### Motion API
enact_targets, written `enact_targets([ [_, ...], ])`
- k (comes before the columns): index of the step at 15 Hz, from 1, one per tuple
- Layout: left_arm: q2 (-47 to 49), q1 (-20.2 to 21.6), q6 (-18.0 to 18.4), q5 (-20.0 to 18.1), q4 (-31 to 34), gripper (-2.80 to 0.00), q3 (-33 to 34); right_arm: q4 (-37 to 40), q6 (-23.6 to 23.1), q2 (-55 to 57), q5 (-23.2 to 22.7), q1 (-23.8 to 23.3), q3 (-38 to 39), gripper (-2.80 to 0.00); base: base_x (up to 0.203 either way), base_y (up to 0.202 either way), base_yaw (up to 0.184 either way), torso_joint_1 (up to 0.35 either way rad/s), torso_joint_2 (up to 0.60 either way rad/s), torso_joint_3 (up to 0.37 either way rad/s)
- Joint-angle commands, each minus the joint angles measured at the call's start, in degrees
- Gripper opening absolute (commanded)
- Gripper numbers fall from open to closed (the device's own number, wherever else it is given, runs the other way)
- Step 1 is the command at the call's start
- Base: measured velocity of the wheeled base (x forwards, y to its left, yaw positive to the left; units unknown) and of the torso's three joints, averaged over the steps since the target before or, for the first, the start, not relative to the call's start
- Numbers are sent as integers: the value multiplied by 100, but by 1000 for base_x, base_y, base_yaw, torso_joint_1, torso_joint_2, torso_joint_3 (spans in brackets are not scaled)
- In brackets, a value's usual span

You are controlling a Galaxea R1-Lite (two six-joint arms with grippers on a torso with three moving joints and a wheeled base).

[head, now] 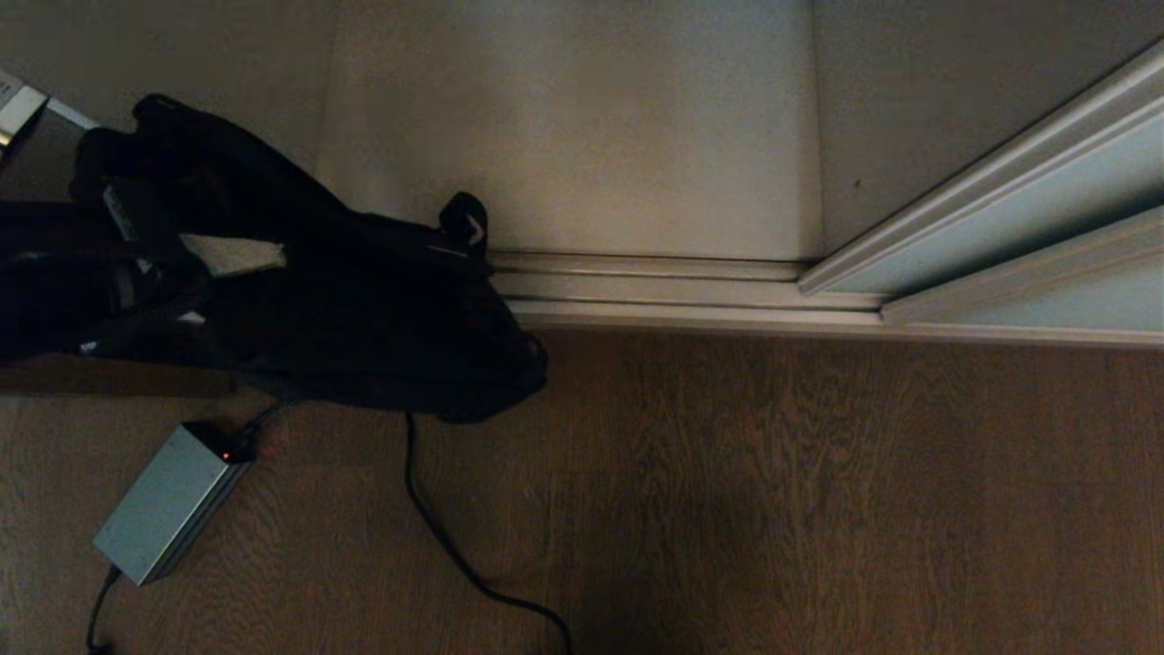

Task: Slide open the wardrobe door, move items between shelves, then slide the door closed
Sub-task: Place the bag on the higher shelf

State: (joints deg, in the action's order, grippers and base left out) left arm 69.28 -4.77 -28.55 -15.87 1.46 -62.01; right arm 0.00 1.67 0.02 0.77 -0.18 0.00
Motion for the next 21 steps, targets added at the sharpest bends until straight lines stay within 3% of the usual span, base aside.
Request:
enact_targets([
  [1,-624,2,-11,14,193,-280,320,0,0,-2,2,1,7,-280,0,0,0,0,0,0],
  [5,-1587,2,235,84,924,-280,616,0,0,-2,2,1,9,-280,0,0,0,0,0,0],
  [7,-2029,108,879,345,1402,-280,667,0,0,-2,2,1,0,-280,0,0,0,0,0,0],
  [10,-2575,833,2021,474,1683,-280,663,0,0,-2,2,1,0,-280,0,0,0,0,0,0],
  [12,-2893,1070,2450,481,1713,-280,582,0,0,-2,2,1,1,-280,0,0,0,0,0,0],
  [15,-3414,1125,2588,494,1994,-280,479,0,0,-2,2,1,7,-280,0,0,0,0,0,0],
  [18,-3771,1135,2762,814,2597,-280,504,0,0,-2,2,1,3,-280,0,0,0,0,0,0],
  [21,-4057,1295,2811,824,2656,-280,499,0,0,-2,2,1,0,-280,0,0,0,0,0,0],
])
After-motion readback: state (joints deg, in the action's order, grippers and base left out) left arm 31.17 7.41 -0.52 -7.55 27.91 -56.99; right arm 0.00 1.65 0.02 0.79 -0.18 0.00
